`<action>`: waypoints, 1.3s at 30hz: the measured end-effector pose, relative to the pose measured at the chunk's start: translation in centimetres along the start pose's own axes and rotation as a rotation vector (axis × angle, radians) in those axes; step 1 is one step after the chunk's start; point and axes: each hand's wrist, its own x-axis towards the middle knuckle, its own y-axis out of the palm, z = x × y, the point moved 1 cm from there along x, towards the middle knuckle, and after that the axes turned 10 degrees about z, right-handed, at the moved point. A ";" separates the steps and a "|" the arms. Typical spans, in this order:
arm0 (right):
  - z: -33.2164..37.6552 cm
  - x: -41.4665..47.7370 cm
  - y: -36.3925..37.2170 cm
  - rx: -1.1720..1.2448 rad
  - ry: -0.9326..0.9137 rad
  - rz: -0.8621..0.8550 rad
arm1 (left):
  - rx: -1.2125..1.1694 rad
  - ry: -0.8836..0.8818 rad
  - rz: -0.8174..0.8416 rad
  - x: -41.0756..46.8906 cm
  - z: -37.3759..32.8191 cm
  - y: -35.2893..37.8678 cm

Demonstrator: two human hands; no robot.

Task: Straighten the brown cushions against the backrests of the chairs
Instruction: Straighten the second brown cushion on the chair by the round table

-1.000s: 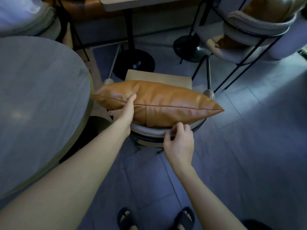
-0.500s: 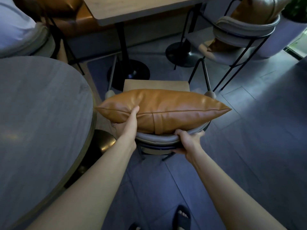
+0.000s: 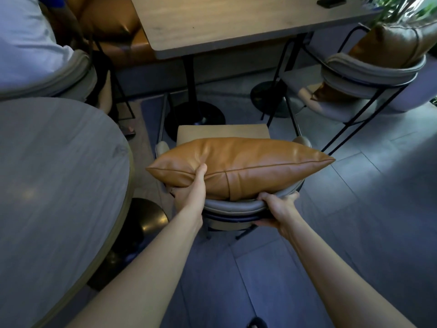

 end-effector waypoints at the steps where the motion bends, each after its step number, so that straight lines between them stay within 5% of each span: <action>1: 0.7 0.7 0.1 -0.002 0.002 0.013 | -0.011 0.002 -0.003 0.6 -0.5 0.4; 25: 16.8 16.6 -3.0 -0.219 -0.023 0.084 | -0.088 -0.064 -0.013 9.9 -8.7 13.6; 39: 20.2 21.1 -2.6 -0.194 -0.081 0.094 | -0.063 -0.148 0.041 12.4 -12.0 15.3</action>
